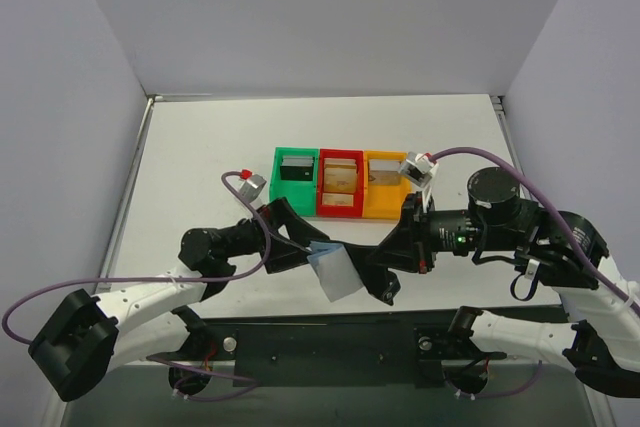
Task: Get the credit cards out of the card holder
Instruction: Open the card holder.
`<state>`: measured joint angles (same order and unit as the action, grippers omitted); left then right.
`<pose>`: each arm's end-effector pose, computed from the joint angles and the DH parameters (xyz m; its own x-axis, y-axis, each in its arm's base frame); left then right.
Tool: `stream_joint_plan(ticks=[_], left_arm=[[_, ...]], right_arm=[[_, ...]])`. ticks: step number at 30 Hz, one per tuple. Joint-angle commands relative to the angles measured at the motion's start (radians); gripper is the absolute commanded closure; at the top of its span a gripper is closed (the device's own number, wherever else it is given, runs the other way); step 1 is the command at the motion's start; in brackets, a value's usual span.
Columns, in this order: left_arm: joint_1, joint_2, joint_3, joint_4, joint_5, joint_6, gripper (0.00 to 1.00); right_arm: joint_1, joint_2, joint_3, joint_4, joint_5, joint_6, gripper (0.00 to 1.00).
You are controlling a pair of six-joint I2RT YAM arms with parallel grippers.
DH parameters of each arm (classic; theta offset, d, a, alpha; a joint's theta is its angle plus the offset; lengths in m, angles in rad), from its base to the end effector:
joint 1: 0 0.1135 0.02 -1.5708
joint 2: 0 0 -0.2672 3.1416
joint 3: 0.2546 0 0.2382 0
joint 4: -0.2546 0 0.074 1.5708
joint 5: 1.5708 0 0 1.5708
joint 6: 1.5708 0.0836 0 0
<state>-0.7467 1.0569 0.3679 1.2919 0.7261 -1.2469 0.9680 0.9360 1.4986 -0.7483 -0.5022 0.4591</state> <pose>0.1217 -0.1882 0.3233 -0.7296 -0.2907 -0.6191 0.6839 -0.3087 -0.6610 0.0628 0.1623 0.4752 -0.5327 -0.0888 -0.8417 -0.8413 0.1635 0.5152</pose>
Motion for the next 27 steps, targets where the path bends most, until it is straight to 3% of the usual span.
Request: stream_joint_plan(ticks=[1,5,10,13,14,15,18,20,23,25,27], left_arm=[[-0.006,-0.021,0.023,0.302,-0.013,0.018,0.15],[-0.016,-0.018,0.04,0.354,0.004,-0.003,0.25],[-0.022,-0.031,0.046,0.365,0.016,-0.011,0.61],[-0.023,-0.051,0.042,0.348,0.018,-0.003,0.74],[-0.022,-0.061,0.04,0.34,0.021,0.003,0.83],[-0.022,-0.07,0.04,0.316,0.022,0.01,1.0],[-0.02,-0.11,0.039,0.229,0.001,0.033,1.0],[-0.011,-0.153,0.043,0.069,-0.04,0.066,1.0],[-0.013,-0.251,0.115,-0.342,-0.083,0.198,1.0],[-0.019,-0.302,0.198,-0.672,-0.163,0.313,1.0],[-0.023,-0.327,0.287,-0.927,-0.245,0.418,1.0]], right_arm=[[-0.006,-0.014,-0.001,0.078,-0.042,0.023,1.0],[-0.006,-0.014,-0.014,0.089,-0.044,0.027,1.0],[-0.006,-0.011,-0.034,0.109,-0.045,0.032,1.0],[-0.009,-0.012,-0.035,0.113,-0.041,0.032,1.0],[-0.012,-0.012,-0.038,0.113,-0.041,0.032,1.0],[-0.014,-0.016,-0.041,0.115,-0.035,0.033,1.0],[-0.017,-0.016,-0.055,0.112,0.004,0.035,1.0],[-0.017,-0.011,-0.066,0.101,0.046,0.036,1.0],[-0.017,-0.006,-0.083,0.08,0.132,0.039,0.62],[-0.018,-0.003,-0.095,0.069,0.189,0.044,0.5],[-0.018,-0.005,-0.106,0.055,0.26,0.047,0.45]])
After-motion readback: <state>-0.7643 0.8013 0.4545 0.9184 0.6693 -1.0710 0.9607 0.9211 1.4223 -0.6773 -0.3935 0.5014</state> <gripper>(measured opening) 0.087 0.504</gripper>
